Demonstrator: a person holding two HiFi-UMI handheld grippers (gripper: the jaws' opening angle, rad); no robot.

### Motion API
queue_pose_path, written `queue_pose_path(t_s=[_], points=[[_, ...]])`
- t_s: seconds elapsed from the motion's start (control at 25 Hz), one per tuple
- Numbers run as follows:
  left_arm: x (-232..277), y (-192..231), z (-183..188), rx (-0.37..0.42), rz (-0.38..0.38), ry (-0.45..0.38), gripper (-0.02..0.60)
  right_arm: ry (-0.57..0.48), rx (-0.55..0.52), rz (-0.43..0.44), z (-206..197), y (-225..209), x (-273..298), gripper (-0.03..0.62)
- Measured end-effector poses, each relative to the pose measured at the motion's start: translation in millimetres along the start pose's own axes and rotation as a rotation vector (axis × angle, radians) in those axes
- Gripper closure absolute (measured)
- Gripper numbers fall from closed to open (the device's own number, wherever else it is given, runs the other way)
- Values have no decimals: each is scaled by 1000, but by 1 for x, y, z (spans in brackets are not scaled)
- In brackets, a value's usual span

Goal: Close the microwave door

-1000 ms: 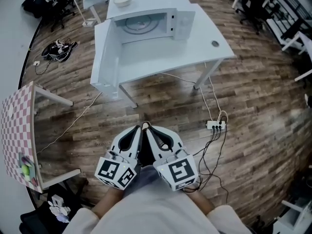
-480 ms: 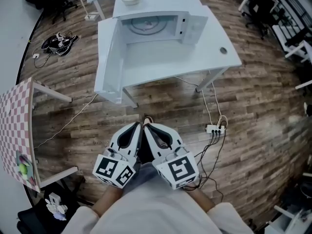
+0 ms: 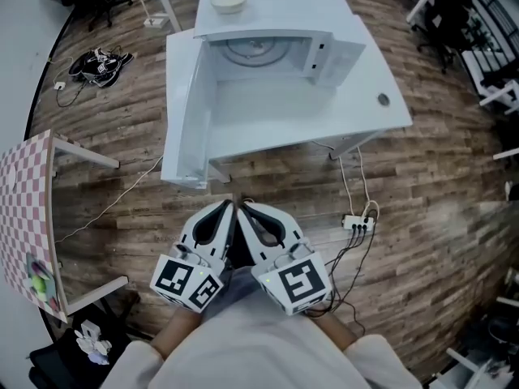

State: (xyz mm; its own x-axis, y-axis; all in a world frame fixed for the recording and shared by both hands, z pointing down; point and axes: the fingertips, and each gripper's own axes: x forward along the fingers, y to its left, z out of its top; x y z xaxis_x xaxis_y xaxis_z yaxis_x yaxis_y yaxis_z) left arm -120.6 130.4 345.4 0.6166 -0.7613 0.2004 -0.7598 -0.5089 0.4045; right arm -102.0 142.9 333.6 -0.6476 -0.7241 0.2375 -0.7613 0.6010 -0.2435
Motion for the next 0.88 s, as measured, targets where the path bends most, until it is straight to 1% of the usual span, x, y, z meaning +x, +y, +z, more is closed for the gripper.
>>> queue_pose_path(t_s=[0.28,0.48,0.76,0.88], points=[[28,16,35,-11,-25,-28,563,-7,-14,17,29,-17,30,571],[40,28,66,0,-45,-58,563,-30,-25,28,56,-24,52,571],[37,55,94,1,-50,-75,563,-60,-63,80,84,-12,86,571],[30,66,103,-36,-68,-80,563,-76,-58,92,93,-4,98,571]])
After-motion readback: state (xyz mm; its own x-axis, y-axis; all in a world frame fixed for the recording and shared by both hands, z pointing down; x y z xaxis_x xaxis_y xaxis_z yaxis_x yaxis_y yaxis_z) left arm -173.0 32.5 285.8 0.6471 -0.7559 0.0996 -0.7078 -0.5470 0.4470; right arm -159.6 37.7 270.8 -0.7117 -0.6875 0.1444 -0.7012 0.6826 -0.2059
